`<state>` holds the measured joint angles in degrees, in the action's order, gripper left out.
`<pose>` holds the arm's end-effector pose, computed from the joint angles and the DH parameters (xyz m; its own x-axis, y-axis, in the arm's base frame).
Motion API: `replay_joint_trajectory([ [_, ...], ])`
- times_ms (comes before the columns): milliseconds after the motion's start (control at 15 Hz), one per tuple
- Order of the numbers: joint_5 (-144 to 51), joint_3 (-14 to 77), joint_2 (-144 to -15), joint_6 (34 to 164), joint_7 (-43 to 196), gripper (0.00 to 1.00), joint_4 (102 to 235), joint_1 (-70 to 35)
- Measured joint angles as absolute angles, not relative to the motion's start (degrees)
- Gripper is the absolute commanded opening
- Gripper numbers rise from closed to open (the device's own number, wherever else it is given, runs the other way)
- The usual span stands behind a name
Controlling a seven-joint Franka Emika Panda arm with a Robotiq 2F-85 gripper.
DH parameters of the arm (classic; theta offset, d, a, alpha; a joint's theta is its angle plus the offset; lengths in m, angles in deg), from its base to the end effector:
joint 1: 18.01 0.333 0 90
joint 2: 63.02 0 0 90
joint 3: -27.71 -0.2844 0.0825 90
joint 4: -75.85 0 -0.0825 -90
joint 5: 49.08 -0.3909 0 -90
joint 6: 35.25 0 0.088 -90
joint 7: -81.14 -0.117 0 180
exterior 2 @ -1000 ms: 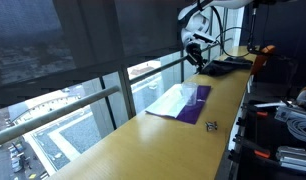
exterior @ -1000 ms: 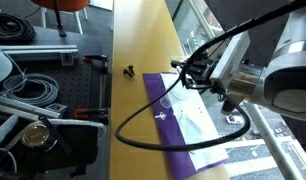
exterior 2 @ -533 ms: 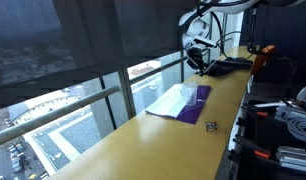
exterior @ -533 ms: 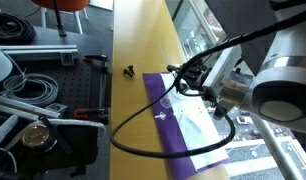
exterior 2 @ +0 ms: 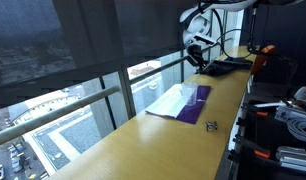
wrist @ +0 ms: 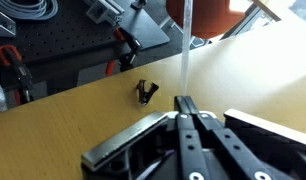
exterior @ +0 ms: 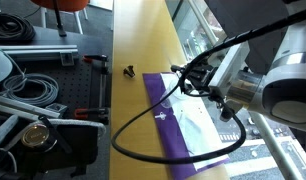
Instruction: Place the straw in the cup
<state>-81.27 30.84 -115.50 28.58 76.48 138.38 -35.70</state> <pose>0.6256 -0.1463 0.2256 0.6433 -0.0883 -0.7605 -0.5566 -0.7361 -0.3853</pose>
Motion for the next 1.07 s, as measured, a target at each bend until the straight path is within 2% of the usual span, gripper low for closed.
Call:
replay_joint_trajectory([
  [1067, -81.3, 30.4, -119.1, 28.6, 76.4, 0.0, 136.8, -37.3],
])
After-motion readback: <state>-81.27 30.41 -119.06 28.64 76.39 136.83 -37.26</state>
